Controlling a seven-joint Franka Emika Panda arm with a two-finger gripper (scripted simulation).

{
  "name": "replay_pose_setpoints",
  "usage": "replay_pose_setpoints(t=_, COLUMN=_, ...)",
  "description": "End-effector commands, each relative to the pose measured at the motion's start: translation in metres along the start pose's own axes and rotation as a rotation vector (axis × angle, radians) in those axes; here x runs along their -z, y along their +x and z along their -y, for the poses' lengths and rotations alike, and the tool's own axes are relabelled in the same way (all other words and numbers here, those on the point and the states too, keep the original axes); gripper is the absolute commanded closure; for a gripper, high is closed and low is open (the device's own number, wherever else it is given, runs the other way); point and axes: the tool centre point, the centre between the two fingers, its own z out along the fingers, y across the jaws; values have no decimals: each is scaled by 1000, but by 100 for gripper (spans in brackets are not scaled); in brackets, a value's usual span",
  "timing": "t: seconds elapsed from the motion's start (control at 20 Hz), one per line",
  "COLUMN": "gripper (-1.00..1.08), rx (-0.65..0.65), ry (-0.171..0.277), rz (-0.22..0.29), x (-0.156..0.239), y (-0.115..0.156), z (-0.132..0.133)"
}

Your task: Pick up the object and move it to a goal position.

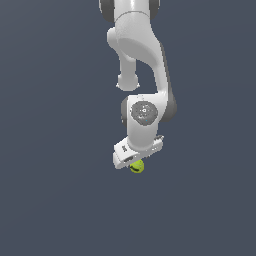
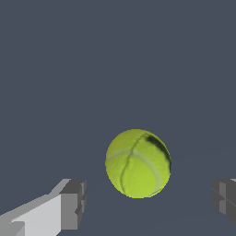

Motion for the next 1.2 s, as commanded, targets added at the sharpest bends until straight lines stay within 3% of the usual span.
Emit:
replay_pose_setpoints(t=0.0, gripper=-92, rx=0, ry=0, rz=0, x=-3, y=0, z=0)
replay_pose_setpoints(t=0.45, gripper=-92, rx=5, ry=0, rz=-1, x=-44, y=-1, z=1)
replay_pose_setpoints(t=0.75, gripper=-92, rx=6, ry=0, rz=-1, x=-50, y=1, z=0)
replay_pose_setpoints(t=0.8, gripper=108, rx=6, ry=0, rz=-1, x=-50, y=1, z=0)
replay_pose_setpoints(t=1.15, gripper=108, rx=6, ry=0, rz=-1, x=-50, y=1, z=0)
